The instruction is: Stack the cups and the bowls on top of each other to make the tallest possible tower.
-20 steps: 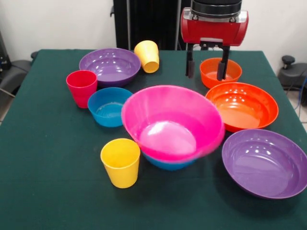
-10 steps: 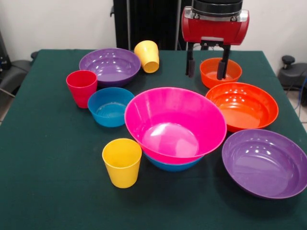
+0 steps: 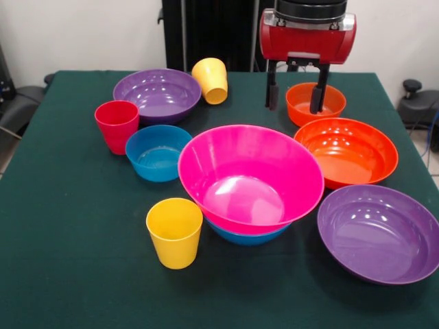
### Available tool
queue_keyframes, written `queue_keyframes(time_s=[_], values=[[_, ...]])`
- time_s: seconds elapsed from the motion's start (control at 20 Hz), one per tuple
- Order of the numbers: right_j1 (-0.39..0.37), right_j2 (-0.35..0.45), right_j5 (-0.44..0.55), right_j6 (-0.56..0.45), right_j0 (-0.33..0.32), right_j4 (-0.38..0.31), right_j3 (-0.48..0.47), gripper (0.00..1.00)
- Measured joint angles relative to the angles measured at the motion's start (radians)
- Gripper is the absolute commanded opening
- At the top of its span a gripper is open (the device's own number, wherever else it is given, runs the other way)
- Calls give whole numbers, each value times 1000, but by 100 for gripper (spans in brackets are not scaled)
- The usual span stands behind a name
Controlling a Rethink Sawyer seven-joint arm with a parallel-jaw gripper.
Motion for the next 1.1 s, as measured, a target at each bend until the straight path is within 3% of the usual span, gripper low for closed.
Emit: queue_keyframes(time_s=[1.1], values=[[-2, 0, 0, 0, 38, -4, 4, 100]])
